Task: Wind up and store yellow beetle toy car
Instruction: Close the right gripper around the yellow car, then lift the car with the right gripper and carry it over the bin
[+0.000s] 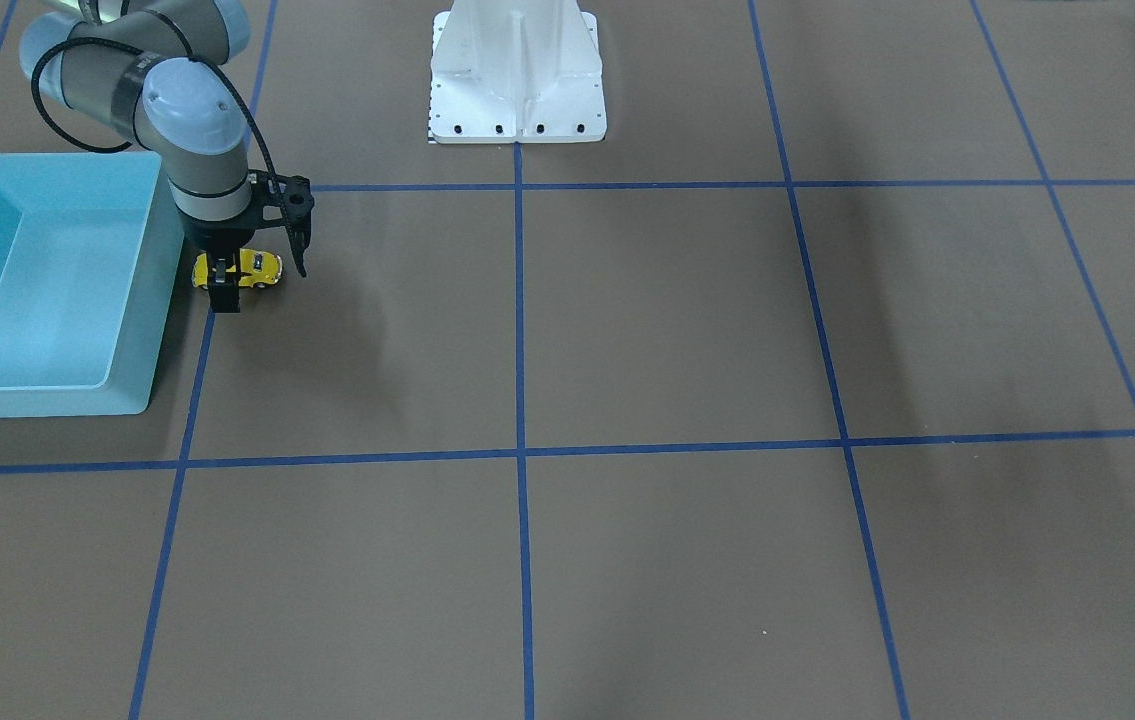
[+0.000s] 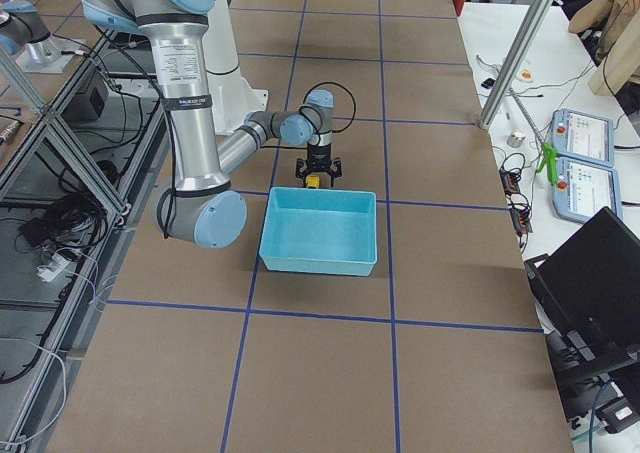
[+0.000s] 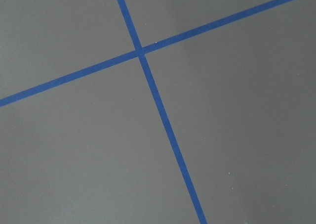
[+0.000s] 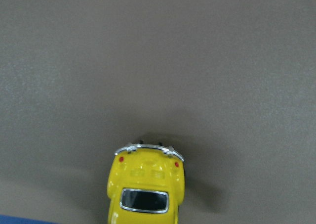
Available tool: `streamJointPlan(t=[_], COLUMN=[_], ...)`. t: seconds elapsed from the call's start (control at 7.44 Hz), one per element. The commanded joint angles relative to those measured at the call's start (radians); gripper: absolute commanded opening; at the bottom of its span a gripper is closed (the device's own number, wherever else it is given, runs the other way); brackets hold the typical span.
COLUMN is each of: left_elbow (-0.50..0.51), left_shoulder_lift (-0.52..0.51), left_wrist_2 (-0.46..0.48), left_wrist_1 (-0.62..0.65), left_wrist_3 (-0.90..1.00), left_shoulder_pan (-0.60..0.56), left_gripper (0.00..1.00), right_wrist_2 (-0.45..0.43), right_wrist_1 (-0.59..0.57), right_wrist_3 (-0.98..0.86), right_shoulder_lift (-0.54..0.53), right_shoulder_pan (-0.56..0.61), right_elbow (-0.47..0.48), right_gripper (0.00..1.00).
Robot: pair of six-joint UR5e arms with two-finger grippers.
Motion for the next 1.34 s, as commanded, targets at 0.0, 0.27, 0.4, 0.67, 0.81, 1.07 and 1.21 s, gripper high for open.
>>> streamJointPlan(t=[0.0, 0.27, 0.4, 0.67, 0.81, 1.07, 1.21], left_elbow=[-0.001, -0.002, -0.001, -0.002, -0.002, -0.007, -0.008], left_shoulder_lift=[0.002, 0.000, 0.000, 0.002, 0.002, 0.002, 0.002], left_wrist_2=[0.000, -0.001, 0.000, -0.001, -0.001, -0.001, 0.000], left_wrist_1=[0.000, 0.000, 0.000, 0.000, 0.000, 0.000, 0.000], left_wrist_3=[-0.001, -0.001, 0.001, 0.004, 0.004, 0.004, 0.004], left_shoulder_pan=[0.000, 0.000, 0.000, -0.002, -0.002, -0.003, -0.003], left_gripper=[1.00, 1.00, 1.00, 1.00, 1.00, 1.00, 1.00], right_wrist_2=[-0.001, 0.005, 0.010, 0.024, 0.054, 0.149, 0.180], right_wrist_1=[0.000, -0.005, -0.008, -0.014, -0.014, -0.072, -0.139], right_wrist_3=[0.001, -0.005, -0.007, -0.056, -0.056, -0.123, -0.190], right_shoulder_lift=[-0.008, -0.008, -0.008, -0.005, 0.003, 0.039, 0.041], right_shoulder_pan=[-0.005, 0.010, 0.018, 0.044, 0.067, 0.187, 0.255], right_elbow=[-0.002, 0.006, 0.009, 0.014, 0.014, 0.050, 0.102], right_gripper=[0.97, 0.51, 0.15, 0.00, 0.00, 0.00, 0.00])
